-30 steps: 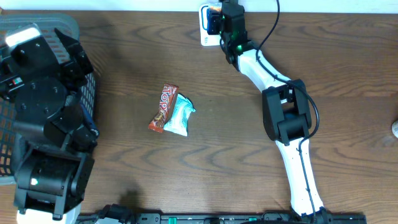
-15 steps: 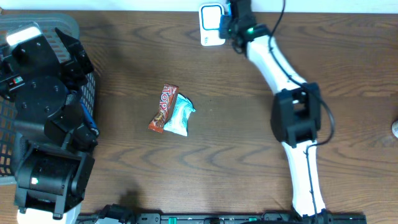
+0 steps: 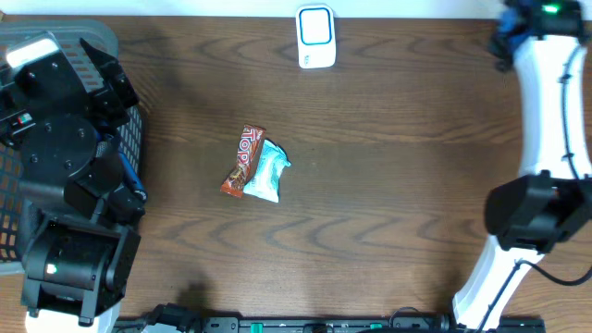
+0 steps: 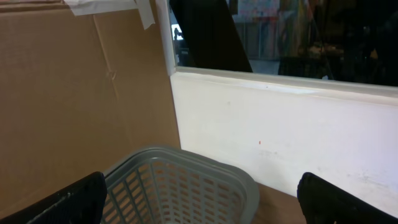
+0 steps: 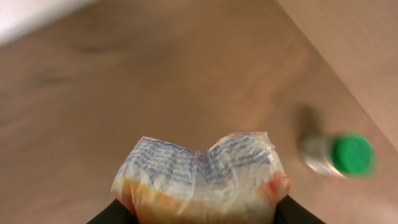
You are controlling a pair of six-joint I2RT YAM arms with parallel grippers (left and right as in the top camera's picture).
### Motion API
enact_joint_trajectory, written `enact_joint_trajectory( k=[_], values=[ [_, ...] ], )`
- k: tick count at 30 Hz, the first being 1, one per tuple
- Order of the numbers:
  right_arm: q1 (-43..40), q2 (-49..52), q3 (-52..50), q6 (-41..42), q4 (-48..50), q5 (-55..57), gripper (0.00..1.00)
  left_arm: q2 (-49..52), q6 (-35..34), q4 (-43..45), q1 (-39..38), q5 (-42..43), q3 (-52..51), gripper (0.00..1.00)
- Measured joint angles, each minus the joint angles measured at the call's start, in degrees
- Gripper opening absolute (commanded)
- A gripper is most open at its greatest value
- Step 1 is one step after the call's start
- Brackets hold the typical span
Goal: Scan the item barcode
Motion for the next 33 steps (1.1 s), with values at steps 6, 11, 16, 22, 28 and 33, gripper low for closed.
enact_joint_trajectory(
  k=[6, 11, 16, 22, 28, 33],
  values=[
    [-11.45, 0.96, -9.99, 2.82, 1.01, -2.08, 0.38, 0.00, -0.44, 0.02, 0.00, 0.00, 0.00, 0.98],
    [-18.40, 1.57, -19.74, 3.69, 5.77, -6.12, 0.66, 0.00, -1.38, 0.04, 0.00, 0.00, 0.00, 0.98],
    [-22.29, 1.70, -23.56, 3.98, 7.67, -9.97, 0.79, 0.00, -1.53, 0.04, 0.00, -0.02, 0.00, 0.98],
    [-22.97, 1.68, -23.34, 4.09, 7.19, -12.24, 0.87, 0.00, -1.53, 0.04, 0.00, 0.00, 0.00, 0.98],
    [-21.53, -0.55, -19.76, 4.04, 3.04, -18.56, 0.92, 0.00, -1.53, 0.04, 0.00, 0.00, 0.00, 0.98],
    [-14.56, -8.57, -17.86, 4.04, 0.20, -25.46, 0.93, 0.02, -1.53, 0.68, 0.00, 0.09, 0.00, 0.98]
  ],
)
